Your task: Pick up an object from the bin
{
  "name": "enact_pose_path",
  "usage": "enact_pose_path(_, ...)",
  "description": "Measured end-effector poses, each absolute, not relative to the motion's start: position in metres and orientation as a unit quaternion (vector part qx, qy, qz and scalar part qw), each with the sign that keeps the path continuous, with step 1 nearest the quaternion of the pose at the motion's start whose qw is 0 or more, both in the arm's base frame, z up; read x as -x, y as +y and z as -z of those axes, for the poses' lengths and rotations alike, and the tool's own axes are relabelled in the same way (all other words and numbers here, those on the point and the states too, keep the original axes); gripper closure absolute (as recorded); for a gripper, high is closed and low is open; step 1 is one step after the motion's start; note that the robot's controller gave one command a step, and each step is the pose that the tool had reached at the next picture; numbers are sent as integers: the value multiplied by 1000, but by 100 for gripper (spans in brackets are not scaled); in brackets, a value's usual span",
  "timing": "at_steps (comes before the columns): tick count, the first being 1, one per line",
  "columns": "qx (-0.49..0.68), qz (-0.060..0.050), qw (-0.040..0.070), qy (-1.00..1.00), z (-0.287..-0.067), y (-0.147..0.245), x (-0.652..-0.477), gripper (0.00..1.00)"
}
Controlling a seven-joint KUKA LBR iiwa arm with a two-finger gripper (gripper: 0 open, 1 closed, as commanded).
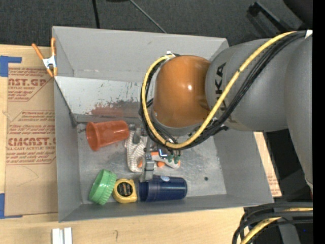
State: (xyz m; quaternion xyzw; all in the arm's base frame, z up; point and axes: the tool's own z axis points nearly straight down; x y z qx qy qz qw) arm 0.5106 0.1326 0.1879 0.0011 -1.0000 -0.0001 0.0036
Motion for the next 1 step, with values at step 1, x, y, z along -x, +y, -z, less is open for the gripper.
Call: enact_pose_path(1,0,1,0,-1000,-192,132,-512,0)
